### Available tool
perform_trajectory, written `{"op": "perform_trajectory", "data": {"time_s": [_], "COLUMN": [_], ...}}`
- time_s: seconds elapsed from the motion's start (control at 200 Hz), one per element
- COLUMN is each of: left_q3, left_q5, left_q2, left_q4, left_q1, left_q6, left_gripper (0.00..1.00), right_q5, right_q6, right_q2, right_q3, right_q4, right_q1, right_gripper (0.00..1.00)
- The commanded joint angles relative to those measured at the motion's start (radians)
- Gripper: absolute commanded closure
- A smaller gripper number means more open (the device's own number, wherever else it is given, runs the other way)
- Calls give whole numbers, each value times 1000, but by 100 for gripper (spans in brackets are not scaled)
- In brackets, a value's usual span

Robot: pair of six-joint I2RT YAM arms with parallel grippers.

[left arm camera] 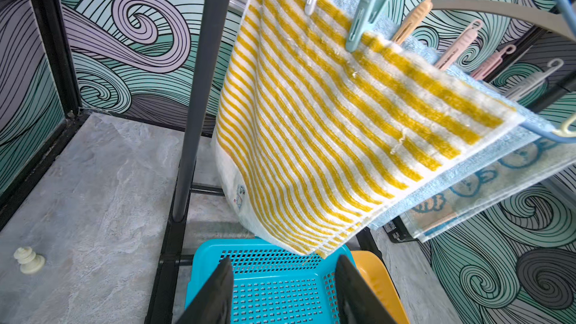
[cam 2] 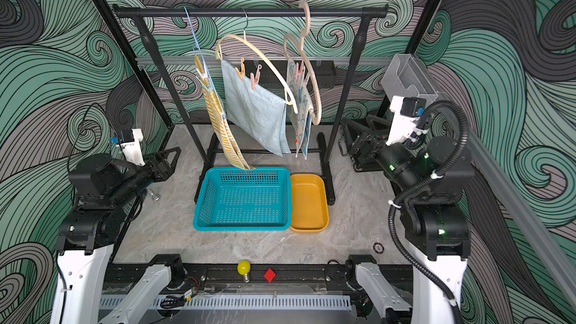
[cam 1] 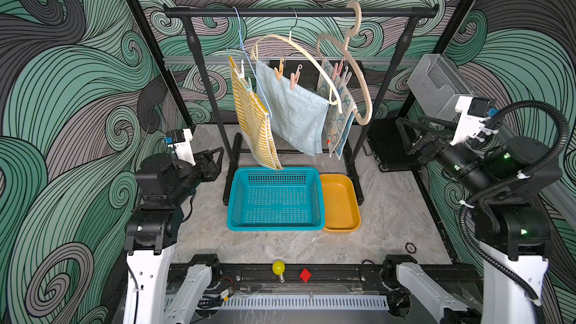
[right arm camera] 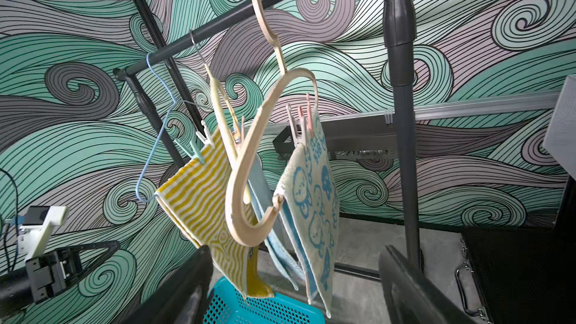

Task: Remove the clothespins securing towels to the hanger
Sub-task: Pick up the hanger from the clothesline.

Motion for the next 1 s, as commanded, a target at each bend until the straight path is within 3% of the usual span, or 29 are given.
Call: {"op": "perform_trajectory", "data": {"time_s": [0.0, 0.275, 0.721, 0.996], "left_q3": [44, 66, 57, 49], "left_q5": [55, 75, 90, 93], "left_q2": [18, 33, 38, 35], "left_q4": [-53, -50, -39, -40], "left_q1": [-10, -9, -10, -9], "left_q6": [30, 30, 18, 27], "left_gripper": [48, 48, 48, 48], "right_q5": [-75, -65, 217, 366], "right_q6": [41, 56, -86, -138], "right_q2": [52, 149, 308, 348], "right_q3": [57, 160, 339, 375], "right_q4": [-52, -37, -161, -177], "right_q1": [12, 85, 343, 395], "right_gripper": [18, 20, 25, 37]}}
